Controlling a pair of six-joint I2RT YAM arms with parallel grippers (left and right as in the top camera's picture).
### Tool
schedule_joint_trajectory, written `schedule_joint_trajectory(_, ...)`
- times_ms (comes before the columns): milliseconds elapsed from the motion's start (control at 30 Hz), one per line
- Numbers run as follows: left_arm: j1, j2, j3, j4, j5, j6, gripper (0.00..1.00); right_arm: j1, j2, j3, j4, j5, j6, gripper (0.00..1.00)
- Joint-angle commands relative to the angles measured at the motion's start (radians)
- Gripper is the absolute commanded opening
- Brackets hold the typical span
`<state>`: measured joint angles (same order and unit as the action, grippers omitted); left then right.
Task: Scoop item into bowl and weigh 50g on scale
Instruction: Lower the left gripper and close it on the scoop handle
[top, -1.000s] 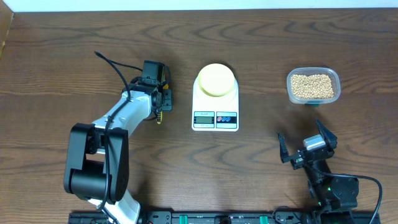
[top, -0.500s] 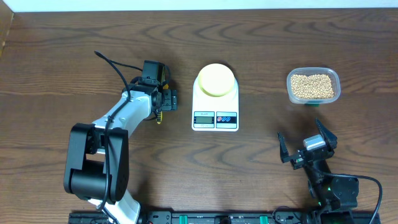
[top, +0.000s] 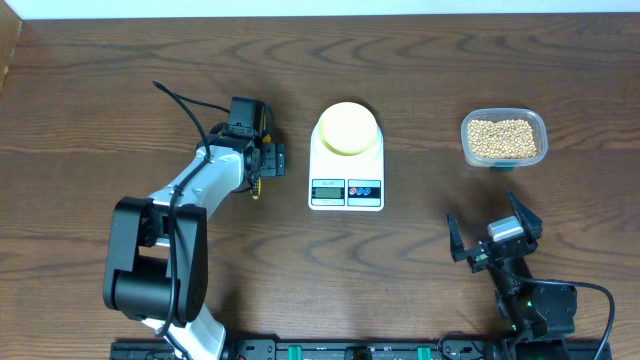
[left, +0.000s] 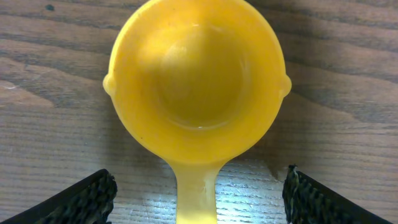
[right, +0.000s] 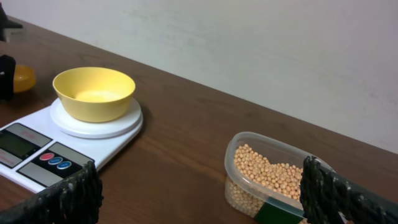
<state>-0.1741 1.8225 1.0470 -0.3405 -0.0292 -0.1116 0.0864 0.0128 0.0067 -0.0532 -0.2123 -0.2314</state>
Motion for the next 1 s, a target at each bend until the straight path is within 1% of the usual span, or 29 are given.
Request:
schedule_joint_trajectory(0,-0.001,0.017,0.002,0.000,-0.010,0.025,0.83,-0.004,-0.001,-0.001,-0.003,-0.003,-0.009,0.99)
schedule_joint_trajectory(67,-0.001,0.020,0.002,0.006,-0.010,0.037,0.74,-0.004,-0.001,-0.001,-0.003,-0.003,-0.009,0.99)
schedule_joint_trajectory(167,-0.001,0.026,0.002,0.014,-0.010,0.057,0.69,-0.004,-0.001,-0.001,-0.004,-0.003,-0.009,0.99)
schedule_joint_trajectory(267,-0.001,0.035,0.002,0.027,-0.028,0.059,0.58,-0.004,-0.001,-0.001,-0.004,-0.003,-0.009,0.99)
schedule_joint_trajectory(400,-0.001,0.047,0.002,0.049,-0.070,0.059,0.48,-0.004,-0.001,-0.001,-0.003,-0.003,-0.009,0.99)
schedule_joint_trajectory(500,-0.001,0.051,0.002,0.051,-0.070,0.059,0.43,-0.004,-0.001,-0.001,-0.004,-0.003,-0.009,0.99)
schedule_joint_trajectory(633,-0.001,0.051,0.002,0.051,-0.070,0.059,0.38,-0.004,-0.001,-0.001,-0.003,-0.003,-0.009,0.99)
schedule_joint_trajectory(967,-0.001,0.051,0.002,0.051,-0.070,0.059,0.38,-0.004,-0.001,-0.001,-0.003,-0.003,-0.009,0.99)
